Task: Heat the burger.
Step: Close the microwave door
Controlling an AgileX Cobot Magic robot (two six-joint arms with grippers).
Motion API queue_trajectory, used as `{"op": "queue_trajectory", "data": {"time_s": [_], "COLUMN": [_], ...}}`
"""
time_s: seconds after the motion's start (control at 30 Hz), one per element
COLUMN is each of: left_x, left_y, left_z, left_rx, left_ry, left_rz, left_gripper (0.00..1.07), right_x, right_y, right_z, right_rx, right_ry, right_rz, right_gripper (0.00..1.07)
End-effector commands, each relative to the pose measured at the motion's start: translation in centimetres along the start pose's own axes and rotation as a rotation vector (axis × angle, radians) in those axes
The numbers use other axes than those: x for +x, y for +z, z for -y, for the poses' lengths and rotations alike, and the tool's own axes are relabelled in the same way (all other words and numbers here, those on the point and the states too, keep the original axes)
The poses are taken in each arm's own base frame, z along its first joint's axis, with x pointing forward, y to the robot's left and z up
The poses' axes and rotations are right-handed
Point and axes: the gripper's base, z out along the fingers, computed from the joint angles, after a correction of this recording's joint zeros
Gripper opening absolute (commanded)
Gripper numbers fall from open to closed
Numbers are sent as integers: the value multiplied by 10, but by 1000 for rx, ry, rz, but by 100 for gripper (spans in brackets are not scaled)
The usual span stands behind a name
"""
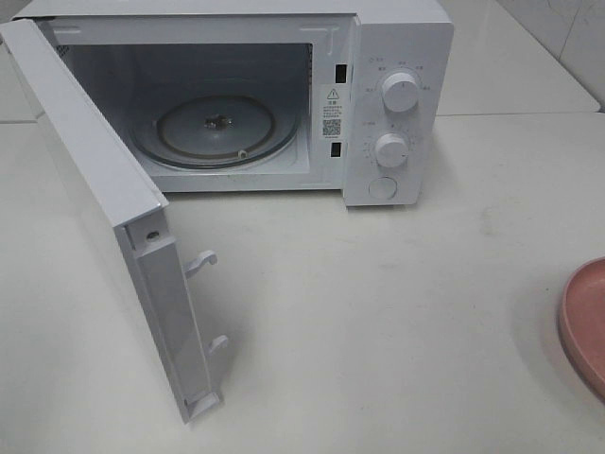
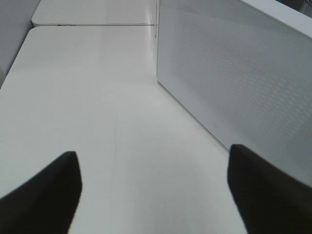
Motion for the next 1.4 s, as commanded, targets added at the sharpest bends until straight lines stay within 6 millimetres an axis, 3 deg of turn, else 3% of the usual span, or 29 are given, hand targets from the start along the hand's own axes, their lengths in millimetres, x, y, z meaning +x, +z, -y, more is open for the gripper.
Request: {"op": "queue_trajectory", "data": {"time_s": [0.03, 0.07, 0.1, 0.13, 0.17, 0.23, 0.27, 0.47, 0.6, 0.97, 1.23, 1.3, 1.4], "left_x": [-11, -16, -18, -18, -23, -24, -28, -28, -22, -5, 2, 5, 5], "left_y": [8, 16, 21, 21, 32, 36, 48, 79, 105, 144, 173, 188, 192], "left_z": [-1, -1, -2, -2, -3, -3, -4, -8, -12, -11, -3, 3, 5], "left_rx": [-4, -6, -7, -7, -9, -11, -15, -28, -51, -44, 55, 130, 151], "left_ry": [-8, -11, -13, -13, -19, -21, -22, -32, -27, 75, 140, 147, 148], "left_rz": [27, 12, 1, 1, 1, -4, -16, 15, 130, 368, 331, 302, 298], "left_gripper": [52, 38, 31, 31, 18, 12, 0, 0, 0, 0, 0, 0, 0], "right_x": [3, 3, 3, 3, 3, 3, 3, 3, 3, 3, 3, 3, 3], "right_y": [-3, -3, -3, -3, -3, -3, -3, -3, -3, -3, -3, -3, -3], "right_z": [0, 0, 0, 0, 0, 0, 0, 0, 0, 0, 0, 0, 0], "right_rx": [2, 2, 2, 2, 2, 2, 2, 2, 2, 2, 2, 2, 2], "right_ry": [-6, -6, -6, -6, -6, -6, -6, -6, -6, -6, -6, -6, -6], "right_rz": [25, 25, 25, 25, 25, 25, 25, 25, 25, 25, 25, 25, 25], "right_gripper": [75, 75, 75, 75, 75, 75, 75, 75, 75, 75, 75, 75, 75]}}
